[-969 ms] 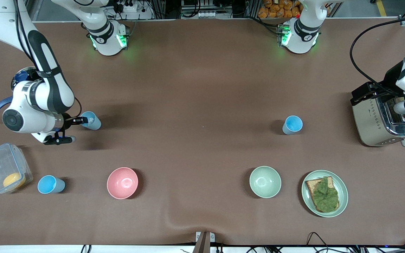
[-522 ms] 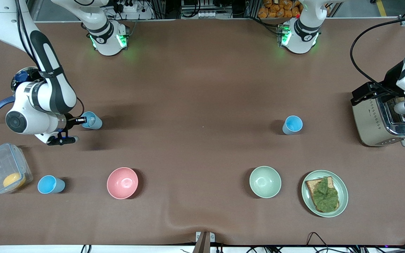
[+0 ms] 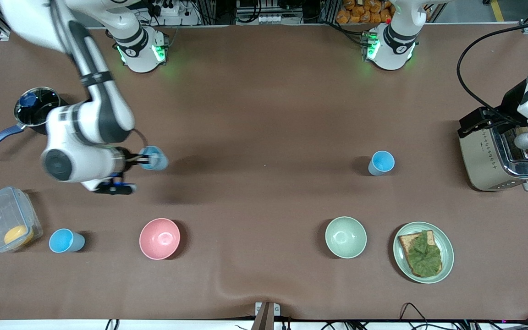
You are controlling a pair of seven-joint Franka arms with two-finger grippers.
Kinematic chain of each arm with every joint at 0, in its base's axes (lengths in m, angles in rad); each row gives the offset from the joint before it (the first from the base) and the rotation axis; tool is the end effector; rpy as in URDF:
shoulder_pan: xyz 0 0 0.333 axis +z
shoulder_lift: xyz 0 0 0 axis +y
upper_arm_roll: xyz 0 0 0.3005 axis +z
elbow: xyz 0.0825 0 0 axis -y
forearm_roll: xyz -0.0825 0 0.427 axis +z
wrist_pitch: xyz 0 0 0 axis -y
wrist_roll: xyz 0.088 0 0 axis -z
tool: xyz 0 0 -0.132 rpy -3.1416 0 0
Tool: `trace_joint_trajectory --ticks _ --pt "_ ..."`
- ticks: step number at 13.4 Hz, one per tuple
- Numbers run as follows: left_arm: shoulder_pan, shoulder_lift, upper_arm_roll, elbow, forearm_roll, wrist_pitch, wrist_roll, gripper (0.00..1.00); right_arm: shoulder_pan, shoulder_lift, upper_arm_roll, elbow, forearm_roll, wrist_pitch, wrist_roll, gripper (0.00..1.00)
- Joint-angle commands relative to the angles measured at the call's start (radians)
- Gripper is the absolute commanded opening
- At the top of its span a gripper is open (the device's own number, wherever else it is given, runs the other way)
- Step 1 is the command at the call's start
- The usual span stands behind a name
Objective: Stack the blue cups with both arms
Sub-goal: 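Lift the blue cup with the right gripper and carry it mid-table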
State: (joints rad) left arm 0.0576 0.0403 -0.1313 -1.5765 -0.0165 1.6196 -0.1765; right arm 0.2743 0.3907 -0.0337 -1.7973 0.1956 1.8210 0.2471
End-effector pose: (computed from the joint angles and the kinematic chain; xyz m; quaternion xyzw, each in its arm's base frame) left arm 0.6114 -0.0460 0.5612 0.9986 0.0518 0.0002 0.0110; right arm 0.5996 0.1688 0.2463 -0.9790 0.0441 0.1958 0.0359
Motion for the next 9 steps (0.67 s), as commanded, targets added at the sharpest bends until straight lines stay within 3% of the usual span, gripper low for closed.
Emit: trace_joint_trajectory --ticks 1,5,9 --pt "0.005 -0.005 -0.004 0.000 -0.002 0.006 -0.015 1.00 0.147 0.120 -0.014 0.154 0.105 -0.016 0.166 0.00" --pt "0.005 -0.005 -0.004 -0.002 -0.003 0.006 -0.015 1.00 0.366 0.312 -0.014 0.367 0.131 0.116 0.411 0.00" --pt "0.005 -0.005 -0.004 0.000 -0.003 0.006 -0.015 1.00 0.515 0.356 -0.012 0.374 0.157 0.322 0.518 0.00"
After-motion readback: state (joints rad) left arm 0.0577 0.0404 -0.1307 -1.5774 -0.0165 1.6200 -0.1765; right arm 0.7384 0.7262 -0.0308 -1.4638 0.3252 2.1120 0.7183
